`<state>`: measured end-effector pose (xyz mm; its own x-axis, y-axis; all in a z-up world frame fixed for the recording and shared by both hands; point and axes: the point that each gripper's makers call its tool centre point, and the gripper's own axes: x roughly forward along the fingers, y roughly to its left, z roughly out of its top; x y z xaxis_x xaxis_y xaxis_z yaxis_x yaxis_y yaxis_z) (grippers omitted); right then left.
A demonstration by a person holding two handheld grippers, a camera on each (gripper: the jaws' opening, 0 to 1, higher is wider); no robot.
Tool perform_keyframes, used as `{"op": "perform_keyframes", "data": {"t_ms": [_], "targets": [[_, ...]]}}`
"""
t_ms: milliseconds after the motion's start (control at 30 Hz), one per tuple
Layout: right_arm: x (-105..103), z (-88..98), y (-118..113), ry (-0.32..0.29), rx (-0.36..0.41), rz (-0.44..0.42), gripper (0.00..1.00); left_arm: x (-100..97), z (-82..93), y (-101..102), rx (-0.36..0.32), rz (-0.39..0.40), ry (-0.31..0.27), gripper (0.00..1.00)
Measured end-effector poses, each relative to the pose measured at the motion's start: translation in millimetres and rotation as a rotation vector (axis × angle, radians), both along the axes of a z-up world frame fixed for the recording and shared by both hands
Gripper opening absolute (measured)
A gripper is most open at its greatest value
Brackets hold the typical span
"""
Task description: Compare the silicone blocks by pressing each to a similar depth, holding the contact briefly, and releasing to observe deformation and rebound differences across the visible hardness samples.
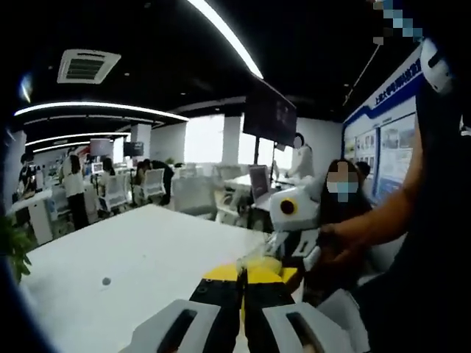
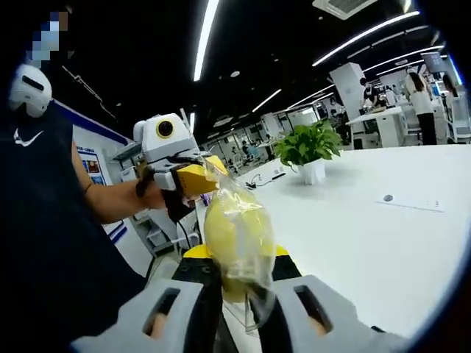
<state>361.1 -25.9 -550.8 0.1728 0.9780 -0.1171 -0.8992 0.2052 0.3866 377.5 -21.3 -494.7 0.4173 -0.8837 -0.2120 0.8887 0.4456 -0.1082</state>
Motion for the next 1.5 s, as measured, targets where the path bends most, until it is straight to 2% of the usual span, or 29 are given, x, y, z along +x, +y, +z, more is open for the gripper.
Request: {"op": "perform_keyframes", "data": {"t_ms": [167, 333, 600, 733, 833, 933, 1000, 1133, 1367, 1433, 1500], "targets": [[3.6, 0.4, -2.2, 0.002, -0.01, -0.017, 0.12, 0.4, 1.3, -1.8, -0.048, 0.007, 0.039, 0.0], [6.9, -1.8, -1.8, -0.011, -0.037, -0.032, 0.14, 5.7, -1.2, 2.8, -0.155, 0.021, 0.141, 0.0], [7.9, -9.8, -4.3, -0.009, -0.052, -0.054, 0.17, 2.9, -6.0, 0.3, -0.184, 0.019, 0.176, 0.0], [10.3, -13.7, -10.7, -0.039, -0.047, -0.099, 0.19, 2.6, -7.7, -4.4, -0.196, 0.021, 0.174, 0.0], [13.9, -18.2, -17.6, -0.03, -0.043, -0.13, 0.21, 2.3, -9.7, -7.6, -0.209, 0.029, 0.186, 0.0], [17.6, -18.7, -22.1, 0.009, -0.027, -0.167, 0.25, 0.3, -7.1, -8.1, -0.232, 0.031, 0.195, 0.0], [17.5, -13.7, -23.5, -0.003, -0.009, -0.176, 0.28, 2.5, -5.7, -5.8, -0.258, 0.04, 0.213, 0.0], [21.4, -8.1, -25.6, -0.007, 0.001, -0.203, 0.34, 4.2, -4.7, -5.7, -0.265, 0.043, 0.222, 0.0], [24.8, -12.4, -34.1, -0.052, -0.022, -0.241, 0.49, 5.0, -7.0, -6.2, -0.282, 0.059, 0.235, 0.0], [26.3, -13.5, -37.5, -0.046, -0.009, -0.252, 0.57, 4.8, -8.7, -6.3, -0.283, 0.061, 0.241, 0.0], [29.2, -9.4, -41.7, -0.088, 0.004, -0.28, 0.66, 4.5, -11.7, -6.8, -0.279, 0.066, 0.246, 0.0]]}}
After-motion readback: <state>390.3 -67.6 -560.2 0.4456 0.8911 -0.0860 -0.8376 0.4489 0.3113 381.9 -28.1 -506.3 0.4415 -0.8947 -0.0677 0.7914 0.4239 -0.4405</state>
